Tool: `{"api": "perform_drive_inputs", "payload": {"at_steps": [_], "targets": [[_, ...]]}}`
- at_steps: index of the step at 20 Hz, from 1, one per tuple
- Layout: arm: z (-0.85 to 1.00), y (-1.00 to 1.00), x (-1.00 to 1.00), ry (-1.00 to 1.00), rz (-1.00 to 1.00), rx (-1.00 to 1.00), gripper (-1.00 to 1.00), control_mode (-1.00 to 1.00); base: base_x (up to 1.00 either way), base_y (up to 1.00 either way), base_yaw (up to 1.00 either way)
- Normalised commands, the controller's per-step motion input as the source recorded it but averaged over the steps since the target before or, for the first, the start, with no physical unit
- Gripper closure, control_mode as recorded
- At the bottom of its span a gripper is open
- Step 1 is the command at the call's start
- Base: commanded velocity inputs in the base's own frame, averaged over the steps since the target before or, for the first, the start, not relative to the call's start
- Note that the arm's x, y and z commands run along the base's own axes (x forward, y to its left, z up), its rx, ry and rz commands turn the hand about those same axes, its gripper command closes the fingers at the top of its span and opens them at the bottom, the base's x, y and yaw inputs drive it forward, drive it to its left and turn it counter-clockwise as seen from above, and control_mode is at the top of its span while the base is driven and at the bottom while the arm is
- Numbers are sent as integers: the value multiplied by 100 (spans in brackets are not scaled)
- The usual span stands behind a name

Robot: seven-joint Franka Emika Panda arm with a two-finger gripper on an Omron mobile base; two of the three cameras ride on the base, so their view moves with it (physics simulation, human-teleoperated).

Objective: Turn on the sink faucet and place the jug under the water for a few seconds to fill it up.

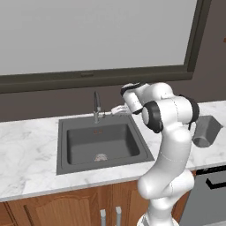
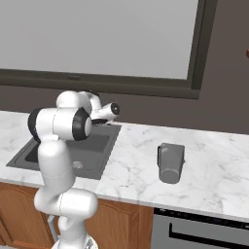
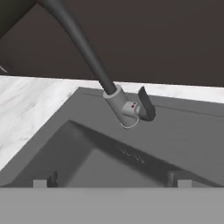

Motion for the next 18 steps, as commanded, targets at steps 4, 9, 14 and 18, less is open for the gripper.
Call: {"api": "perform_drive_inputs", "payload": {"at_steps": [4, 9, 14, 18], "targets": [[0, 22, 29, 0, -3, 0, -100, -100, 0, 0, 0], [0, 23, 24, 0, -3, 0, -100, -100, 0, 0, 0], [0, 15, 23, 0, -3, 0, -100, -100, 0, 0, 0], [-11, 0, 31, 0, -2, 0, -100, -100, 0, 0, 0]]}}
